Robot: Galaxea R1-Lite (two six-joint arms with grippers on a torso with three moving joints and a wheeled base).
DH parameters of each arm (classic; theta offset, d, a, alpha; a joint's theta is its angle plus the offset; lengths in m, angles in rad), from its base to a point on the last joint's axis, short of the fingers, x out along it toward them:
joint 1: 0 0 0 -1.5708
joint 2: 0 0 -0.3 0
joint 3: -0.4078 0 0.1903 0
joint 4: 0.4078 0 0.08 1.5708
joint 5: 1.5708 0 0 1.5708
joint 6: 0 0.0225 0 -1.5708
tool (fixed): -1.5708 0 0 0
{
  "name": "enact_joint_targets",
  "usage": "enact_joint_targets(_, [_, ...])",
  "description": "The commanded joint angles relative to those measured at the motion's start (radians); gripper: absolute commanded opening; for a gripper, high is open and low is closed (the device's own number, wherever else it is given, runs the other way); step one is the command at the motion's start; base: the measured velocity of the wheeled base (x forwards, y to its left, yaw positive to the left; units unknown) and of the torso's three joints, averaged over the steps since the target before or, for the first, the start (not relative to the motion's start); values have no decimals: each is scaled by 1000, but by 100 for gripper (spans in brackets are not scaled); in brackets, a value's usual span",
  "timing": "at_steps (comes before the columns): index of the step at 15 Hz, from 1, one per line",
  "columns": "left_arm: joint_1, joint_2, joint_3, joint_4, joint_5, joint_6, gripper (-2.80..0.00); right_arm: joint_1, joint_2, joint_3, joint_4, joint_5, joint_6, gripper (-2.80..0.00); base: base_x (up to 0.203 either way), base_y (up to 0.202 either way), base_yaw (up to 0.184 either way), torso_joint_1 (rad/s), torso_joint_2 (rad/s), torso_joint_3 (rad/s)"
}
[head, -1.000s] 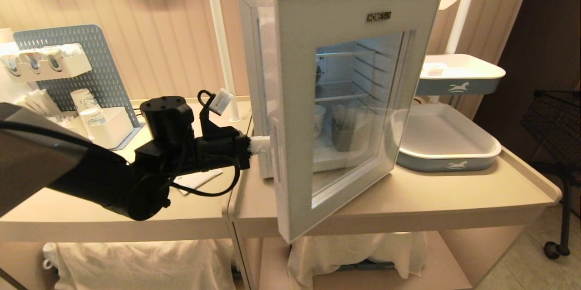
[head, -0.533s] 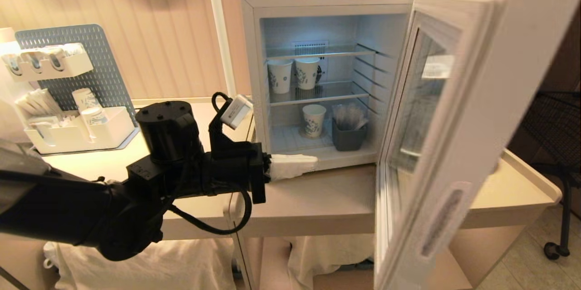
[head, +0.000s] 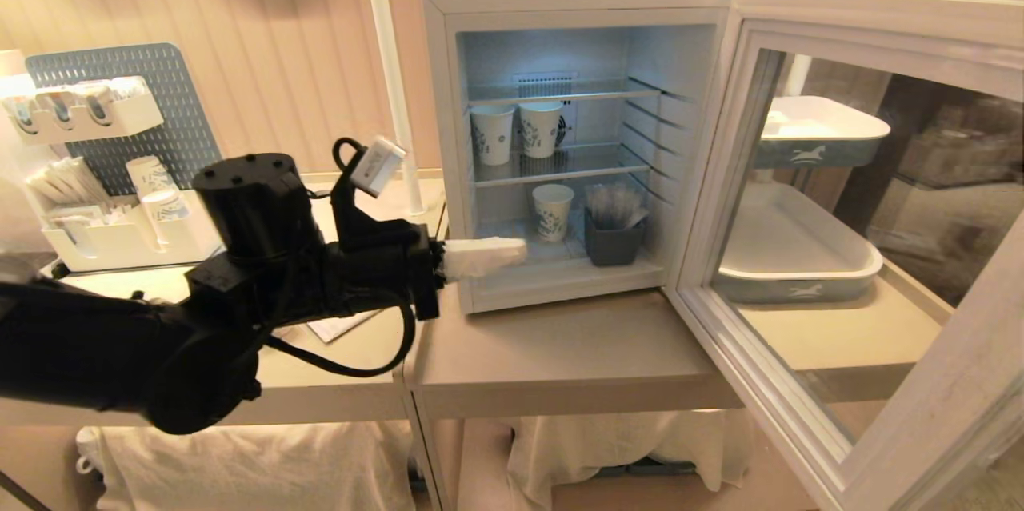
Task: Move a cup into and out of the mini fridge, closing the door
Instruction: Open the freezer door, then put the yoghurt in the freezer
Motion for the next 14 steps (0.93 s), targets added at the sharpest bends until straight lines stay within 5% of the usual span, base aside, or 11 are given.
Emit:
enact_joint_targets(1, [86,-125,21,16,7,-20,-280,1,0,0,0,0,0,-280,0,0,0,0,0,0])
enact_joint_targets(4, [217,-409,-6,278,39,-32,-280,0,0,0,0,0,0,-280,0,0,0,0,0,0])
enact_joint_targets(10, [567,-1142,-211,1192,140,-32,-280,-1,0,0,0,0,0,-280,0,0,0,0,0,0])
enact_joint_targets(12, [592,-1327,-321,1607,250,-7,-280,1,0,0,0,0,0,-280,0,0,0,0,0,0])
enact_joint_targets(14, [525,-1475,-405,1865,365,21,-280,-1,0,0,0,0,0,-280,0,0,0,0,0,0])
